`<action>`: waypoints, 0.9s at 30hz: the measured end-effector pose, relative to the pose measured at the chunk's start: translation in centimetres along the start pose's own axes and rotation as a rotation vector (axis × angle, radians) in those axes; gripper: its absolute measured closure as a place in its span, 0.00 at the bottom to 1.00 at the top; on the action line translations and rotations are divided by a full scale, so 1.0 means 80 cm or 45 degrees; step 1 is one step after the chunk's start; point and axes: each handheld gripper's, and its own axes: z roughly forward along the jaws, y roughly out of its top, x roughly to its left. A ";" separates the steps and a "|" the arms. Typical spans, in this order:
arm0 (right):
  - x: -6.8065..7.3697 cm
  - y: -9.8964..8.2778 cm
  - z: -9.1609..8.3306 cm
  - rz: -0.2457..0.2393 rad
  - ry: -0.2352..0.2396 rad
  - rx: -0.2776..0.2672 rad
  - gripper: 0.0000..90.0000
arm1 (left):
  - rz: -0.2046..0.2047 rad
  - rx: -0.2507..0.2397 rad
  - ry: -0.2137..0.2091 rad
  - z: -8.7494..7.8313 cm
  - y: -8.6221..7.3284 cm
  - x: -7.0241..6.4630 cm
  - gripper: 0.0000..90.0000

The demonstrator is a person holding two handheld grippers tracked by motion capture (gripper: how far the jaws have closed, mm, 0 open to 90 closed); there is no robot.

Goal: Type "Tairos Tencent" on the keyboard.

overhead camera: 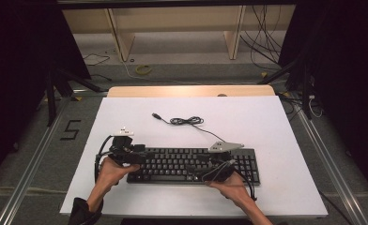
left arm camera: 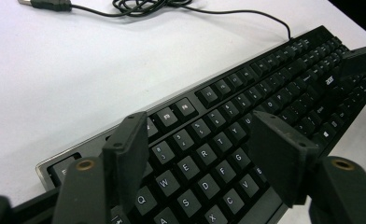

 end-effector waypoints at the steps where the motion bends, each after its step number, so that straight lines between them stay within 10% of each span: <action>1: 0.000 0.000 0.000 0.000 0.000 0.000 0.40 | 0.000 0.003 0.002 0.001 0.000 0.000 0.43; 27: 0.001 -0.001 0.002 -0.002 0.003 0.011 0.40 | 0.108 0.143 0.020 0.025 -0.004 -0.005 0.79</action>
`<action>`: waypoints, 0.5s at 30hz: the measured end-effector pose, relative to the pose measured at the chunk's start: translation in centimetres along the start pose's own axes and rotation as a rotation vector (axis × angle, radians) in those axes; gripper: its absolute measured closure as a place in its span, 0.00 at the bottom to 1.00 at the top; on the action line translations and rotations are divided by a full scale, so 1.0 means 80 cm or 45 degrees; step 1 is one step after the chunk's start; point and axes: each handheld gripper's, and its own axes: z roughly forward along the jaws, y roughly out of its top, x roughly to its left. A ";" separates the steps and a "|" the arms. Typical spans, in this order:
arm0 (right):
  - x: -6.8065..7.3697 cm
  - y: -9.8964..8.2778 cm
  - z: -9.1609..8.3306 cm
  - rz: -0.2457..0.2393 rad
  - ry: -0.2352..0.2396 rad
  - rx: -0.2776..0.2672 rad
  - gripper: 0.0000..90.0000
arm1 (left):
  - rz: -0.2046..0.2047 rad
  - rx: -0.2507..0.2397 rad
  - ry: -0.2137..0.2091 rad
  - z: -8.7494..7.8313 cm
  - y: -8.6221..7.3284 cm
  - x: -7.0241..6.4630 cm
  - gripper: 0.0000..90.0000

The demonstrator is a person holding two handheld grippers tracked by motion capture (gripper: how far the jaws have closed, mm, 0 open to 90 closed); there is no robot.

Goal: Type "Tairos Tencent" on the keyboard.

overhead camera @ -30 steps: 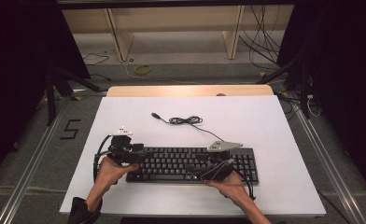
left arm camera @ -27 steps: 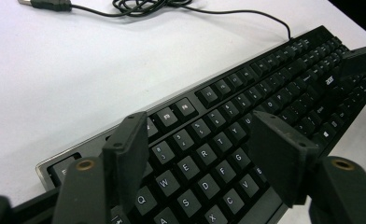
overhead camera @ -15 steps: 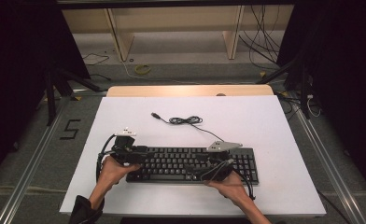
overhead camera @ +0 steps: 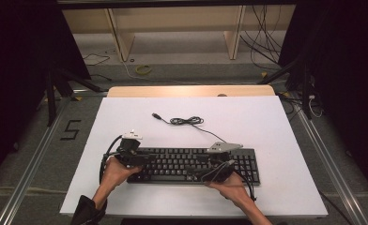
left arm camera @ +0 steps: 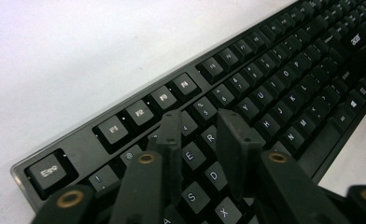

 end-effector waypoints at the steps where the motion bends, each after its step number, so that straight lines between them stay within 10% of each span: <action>1: 0.000 0.000 0.000 0.000 0.001 0.001 0.40 | 0.004 0.004 0.000 0.001 0.000 0.000 0.81; 15: 0.001 0.000 0.001 -0.004 0.004 0.004 0.40 | 0.034 0.044 0.009 0.009 0.000 -0.004 0.94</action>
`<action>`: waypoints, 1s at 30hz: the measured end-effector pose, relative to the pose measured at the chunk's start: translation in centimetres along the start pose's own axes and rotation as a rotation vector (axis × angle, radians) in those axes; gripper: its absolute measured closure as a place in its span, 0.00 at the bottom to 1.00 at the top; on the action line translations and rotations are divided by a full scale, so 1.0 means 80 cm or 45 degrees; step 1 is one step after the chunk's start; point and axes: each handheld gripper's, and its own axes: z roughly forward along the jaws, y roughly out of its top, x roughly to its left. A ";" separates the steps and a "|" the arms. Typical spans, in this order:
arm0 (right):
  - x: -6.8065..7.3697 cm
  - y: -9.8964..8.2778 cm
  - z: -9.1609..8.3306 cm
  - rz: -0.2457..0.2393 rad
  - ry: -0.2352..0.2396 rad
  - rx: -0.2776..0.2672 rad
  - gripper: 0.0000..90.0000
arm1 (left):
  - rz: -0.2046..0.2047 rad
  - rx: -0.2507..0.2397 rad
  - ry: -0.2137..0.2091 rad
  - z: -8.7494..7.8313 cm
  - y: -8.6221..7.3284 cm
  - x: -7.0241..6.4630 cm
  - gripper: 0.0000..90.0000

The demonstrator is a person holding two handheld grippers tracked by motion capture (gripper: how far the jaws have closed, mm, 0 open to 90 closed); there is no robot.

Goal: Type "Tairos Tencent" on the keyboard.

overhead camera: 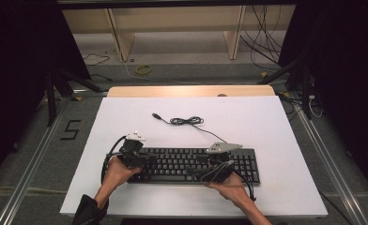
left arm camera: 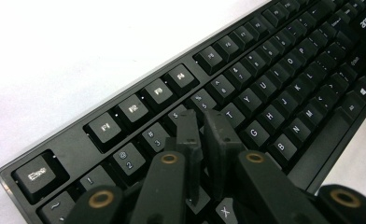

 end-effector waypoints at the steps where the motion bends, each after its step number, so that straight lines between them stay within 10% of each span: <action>1: 0.000 0.000 0.000 0.001 0.000 0.000 0.40 | 0.007 0.007 0.002 0.000 0.000 0.000 0.95; 30: 0.003 0.000 0.001 -0.005 0.003 0.006 0.40 | 0.003 0.041 0.018 0.010 -0.004 0.000 0.99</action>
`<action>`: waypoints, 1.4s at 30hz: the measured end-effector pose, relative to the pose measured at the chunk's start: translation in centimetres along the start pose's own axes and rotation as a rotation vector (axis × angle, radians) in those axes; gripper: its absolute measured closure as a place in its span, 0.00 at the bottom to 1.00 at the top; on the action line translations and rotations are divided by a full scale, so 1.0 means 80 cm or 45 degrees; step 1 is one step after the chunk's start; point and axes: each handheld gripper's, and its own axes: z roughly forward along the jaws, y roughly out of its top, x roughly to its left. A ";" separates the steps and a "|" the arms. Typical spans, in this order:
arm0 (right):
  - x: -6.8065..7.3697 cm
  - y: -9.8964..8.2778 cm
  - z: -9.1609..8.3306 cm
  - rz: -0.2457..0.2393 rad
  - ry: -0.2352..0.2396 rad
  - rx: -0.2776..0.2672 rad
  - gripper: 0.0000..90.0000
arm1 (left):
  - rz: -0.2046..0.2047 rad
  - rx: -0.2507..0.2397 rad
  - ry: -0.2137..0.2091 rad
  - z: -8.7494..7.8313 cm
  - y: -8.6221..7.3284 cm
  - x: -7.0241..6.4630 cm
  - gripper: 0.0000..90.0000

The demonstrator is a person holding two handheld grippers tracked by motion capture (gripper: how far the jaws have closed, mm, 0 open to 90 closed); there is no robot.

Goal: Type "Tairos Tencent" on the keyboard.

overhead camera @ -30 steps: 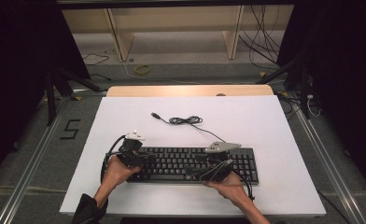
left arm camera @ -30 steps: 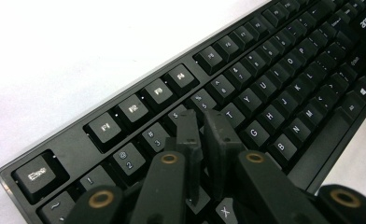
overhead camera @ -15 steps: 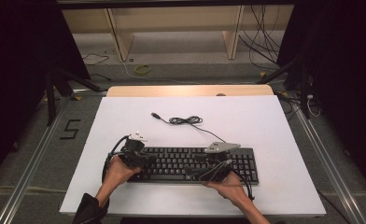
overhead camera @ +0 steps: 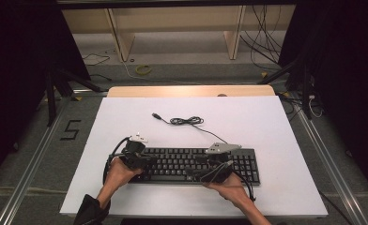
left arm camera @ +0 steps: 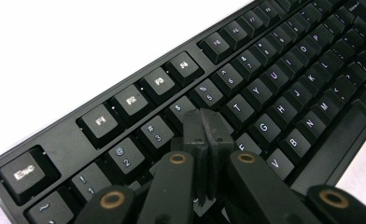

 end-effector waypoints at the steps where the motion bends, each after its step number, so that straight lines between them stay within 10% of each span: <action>1: 0.000 0.000 0.000 0.000 0.000 -0.003 0.40 | -0.005 -0.007 0.004 -0.001 0.000 0.000 0.99; 42: 0.008 0.013 0.009 -0.022 0.010 -0.014 0.44 | -0.094 -0.207 -0.110 -0.040 -0.004 -0.008 0.45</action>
